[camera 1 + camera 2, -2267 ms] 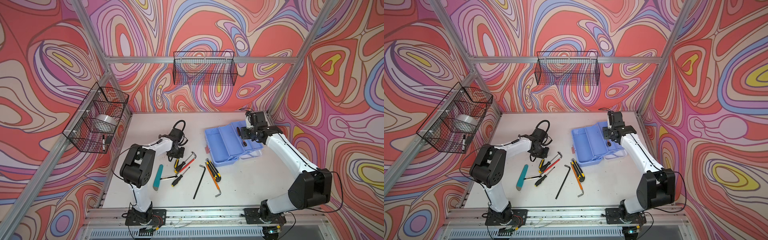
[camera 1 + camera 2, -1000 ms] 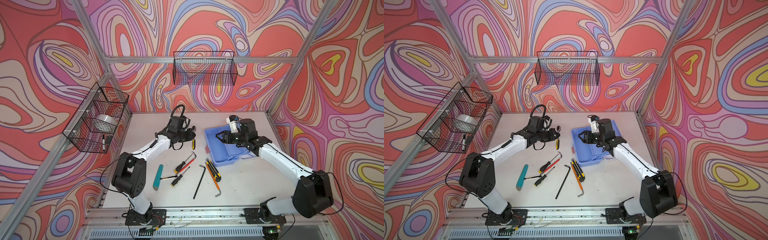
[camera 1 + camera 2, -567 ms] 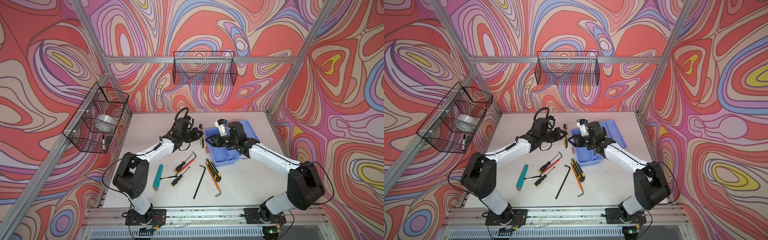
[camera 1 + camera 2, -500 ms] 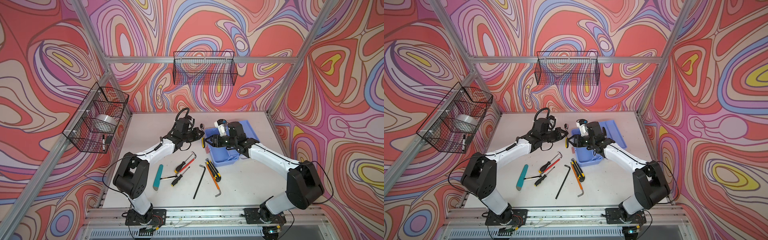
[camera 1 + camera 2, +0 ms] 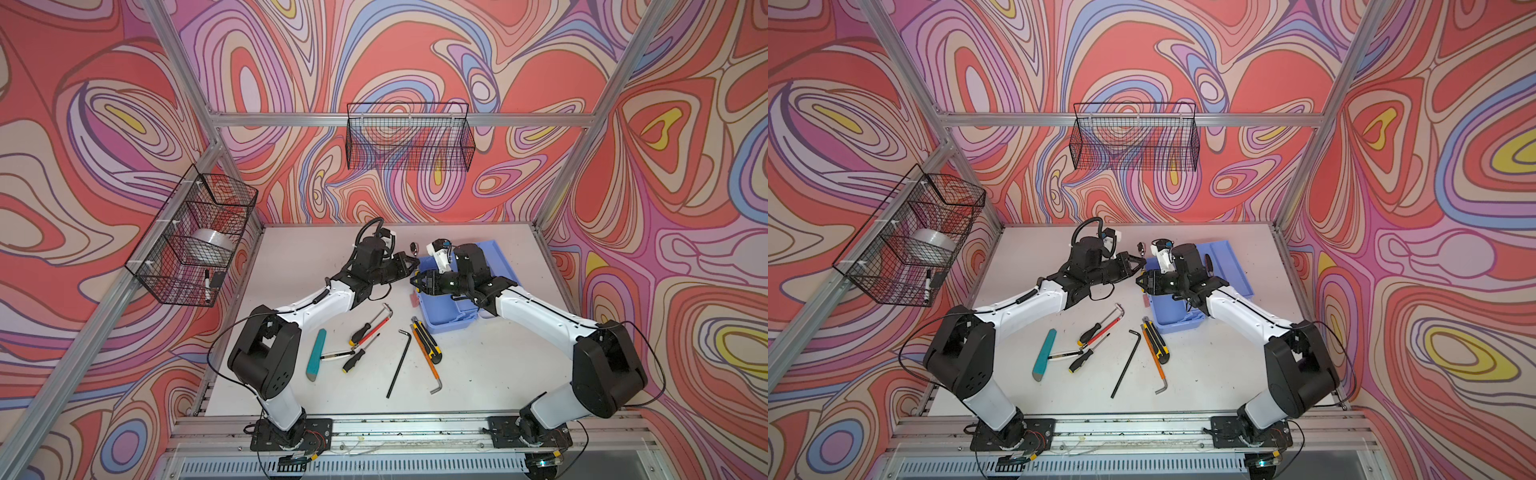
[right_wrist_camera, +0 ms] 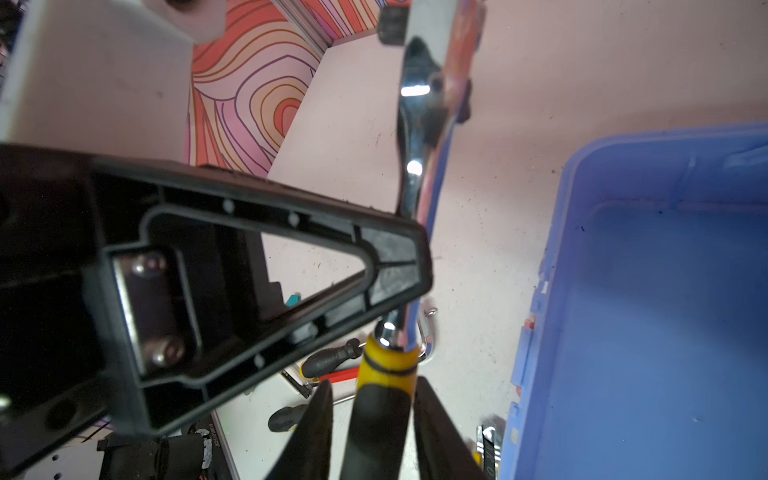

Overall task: Pack the tool kit
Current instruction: 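Lift the yellow-handled ratchet with the left gripper and pass it to the right gripper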

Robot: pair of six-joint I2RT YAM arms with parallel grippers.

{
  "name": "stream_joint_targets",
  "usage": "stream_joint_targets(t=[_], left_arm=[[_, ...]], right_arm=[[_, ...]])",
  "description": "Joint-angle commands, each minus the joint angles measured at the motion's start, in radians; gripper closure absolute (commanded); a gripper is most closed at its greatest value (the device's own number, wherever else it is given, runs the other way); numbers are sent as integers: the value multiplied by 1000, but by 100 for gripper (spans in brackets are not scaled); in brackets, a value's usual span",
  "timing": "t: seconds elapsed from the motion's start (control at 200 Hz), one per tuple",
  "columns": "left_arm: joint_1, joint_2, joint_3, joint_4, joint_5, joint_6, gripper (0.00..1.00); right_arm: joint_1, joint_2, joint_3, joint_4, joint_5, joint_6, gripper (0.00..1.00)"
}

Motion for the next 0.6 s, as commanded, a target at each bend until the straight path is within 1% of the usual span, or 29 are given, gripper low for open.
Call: stream_joint_targets(t=[0.0, 0.155, 0.215, 0.24, 0.295, 0.34, 0.476, 0.596], left_arm=[[-6, -11, -10, 96, 16, -36, 100], [-9, -4, -20, 105, 18, -42, 100], [-9, -2, -22, 106, 22, -43, 96], [-10, -3, -24, 107, 21, -43, 93], [-9, -5, -24, 100, 20, -41, 83], [-10, -9, -22, 87, 17, -32, 77], [-10, -38, -11, 18, 4, 17, 45], [-7, -80, -12, -61, -28, 73, 27]], right_arm=[[7, 10, 1, -1, 2, -8, 74], [7, 4, 5, -21, 21, -20, 88], [6, 3, 10, -36, 30, -28, 94], [6, 1, 13, -47, 37, -32, 97], [6, 3, 25, -76, 59, -41, 100], [5, -2, 31, -98, 75, -51, 100], [5, -29, 47, -150, 146, -85, 100], [-9, -52, 83, -245, 229, -138, 100]])
